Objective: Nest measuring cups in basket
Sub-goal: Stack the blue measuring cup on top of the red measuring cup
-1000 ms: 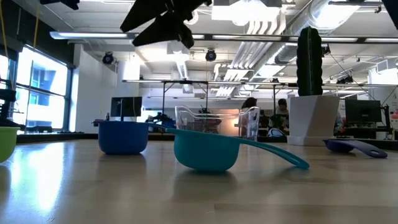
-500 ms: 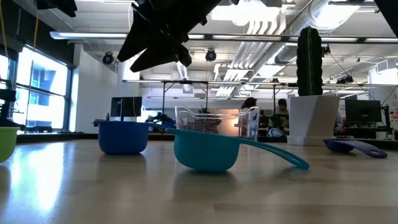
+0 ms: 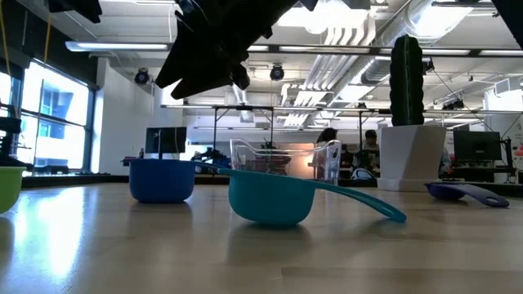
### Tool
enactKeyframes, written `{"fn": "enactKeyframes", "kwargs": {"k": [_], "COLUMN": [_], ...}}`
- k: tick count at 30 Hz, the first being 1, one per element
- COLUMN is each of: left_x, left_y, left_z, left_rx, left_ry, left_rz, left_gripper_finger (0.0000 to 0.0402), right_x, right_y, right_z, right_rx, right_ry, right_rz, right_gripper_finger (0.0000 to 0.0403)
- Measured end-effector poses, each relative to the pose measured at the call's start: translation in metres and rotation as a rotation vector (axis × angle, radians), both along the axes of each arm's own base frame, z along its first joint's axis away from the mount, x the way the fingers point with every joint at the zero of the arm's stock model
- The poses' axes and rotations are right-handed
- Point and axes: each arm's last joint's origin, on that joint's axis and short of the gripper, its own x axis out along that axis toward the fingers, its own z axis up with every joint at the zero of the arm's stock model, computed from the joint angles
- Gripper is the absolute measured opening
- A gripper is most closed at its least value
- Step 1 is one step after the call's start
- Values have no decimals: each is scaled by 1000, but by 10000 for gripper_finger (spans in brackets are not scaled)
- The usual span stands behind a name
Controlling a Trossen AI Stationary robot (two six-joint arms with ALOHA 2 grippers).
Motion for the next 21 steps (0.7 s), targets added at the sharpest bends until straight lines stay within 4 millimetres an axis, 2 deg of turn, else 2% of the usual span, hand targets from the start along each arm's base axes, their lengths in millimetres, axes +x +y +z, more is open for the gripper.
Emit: {"fn": "enactKeyframes", "kwargs": {"k": [4,11,21], "left_x": [0,0,0], "left_y": [0,0,0], "left_z": [0,0,0], "left_rx": [0,1,1], "left_ry": [1,1,1], "left_rz": [0,-1,-1], "left_gripper_finger": [83,83,83], "right_x": [4,14,20], "right_y": [1,1,-16], "right_z": [-6,-33,-57], "right_rx": [-15,-99,-145], "right_ry": [-12,12,62], "right_rz": [28,111,112], "right_gripper_finger": [162,162,162]}}
